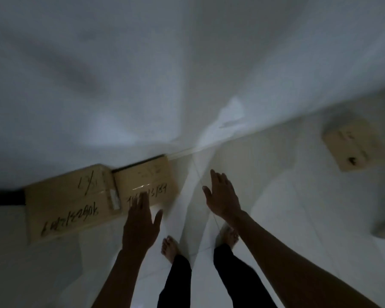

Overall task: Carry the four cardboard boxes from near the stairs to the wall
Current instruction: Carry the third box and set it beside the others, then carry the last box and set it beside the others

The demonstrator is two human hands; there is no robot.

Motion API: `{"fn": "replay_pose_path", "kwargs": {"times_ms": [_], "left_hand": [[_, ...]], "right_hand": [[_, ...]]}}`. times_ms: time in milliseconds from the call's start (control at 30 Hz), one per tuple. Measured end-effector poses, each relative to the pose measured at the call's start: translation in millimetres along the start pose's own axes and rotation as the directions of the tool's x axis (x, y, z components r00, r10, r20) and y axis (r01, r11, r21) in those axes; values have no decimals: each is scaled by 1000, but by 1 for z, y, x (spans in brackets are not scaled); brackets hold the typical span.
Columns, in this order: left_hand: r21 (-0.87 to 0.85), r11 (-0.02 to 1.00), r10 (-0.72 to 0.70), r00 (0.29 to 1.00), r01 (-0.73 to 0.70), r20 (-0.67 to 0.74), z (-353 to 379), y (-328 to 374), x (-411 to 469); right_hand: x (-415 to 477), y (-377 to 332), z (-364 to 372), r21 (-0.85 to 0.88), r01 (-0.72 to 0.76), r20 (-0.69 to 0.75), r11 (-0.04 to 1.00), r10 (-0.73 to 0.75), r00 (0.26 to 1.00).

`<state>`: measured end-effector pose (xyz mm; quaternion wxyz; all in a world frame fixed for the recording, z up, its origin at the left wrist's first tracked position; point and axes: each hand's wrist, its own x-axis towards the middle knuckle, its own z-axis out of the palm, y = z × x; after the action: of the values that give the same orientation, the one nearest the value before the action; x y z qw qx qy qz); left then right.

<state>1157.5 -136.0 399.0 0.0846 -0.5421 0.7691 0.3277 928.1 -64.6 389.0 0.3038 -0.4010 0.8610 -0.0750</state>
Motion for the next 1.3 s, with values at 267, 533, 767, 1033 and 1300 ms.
{"fn": "replay_pose_path", "kwargs": {"times_ms": [267, 533, 767, 1033, 1300], "left_hand": [[204, 895, 369, 916, -396, 158, -46, 192, -67], [314, 657, 604, 727, -686, 326, 15, 402, -83], [331, 500, 677, 599, -800, 426, 81, 526, -92], [344, 449, 659, 566, -825, 496, 136, 639, -53], [370, 419, 634, 559, -829, 534, 187, 766, 29]], "right_hand": [[-130, 99, -166, 117, -177, -231, 977, 200, 952], [-189, 246, -255, 296, -342, -318, 892, 430, 845], [-224, 373, -292, 421, -493, -301, 761, 630, 715], [-209, 476, -324, 502, -566, -258, 654, 738, 624], [-143, 574, -377, 567, -596, -200, 569, 797, 570]]}}
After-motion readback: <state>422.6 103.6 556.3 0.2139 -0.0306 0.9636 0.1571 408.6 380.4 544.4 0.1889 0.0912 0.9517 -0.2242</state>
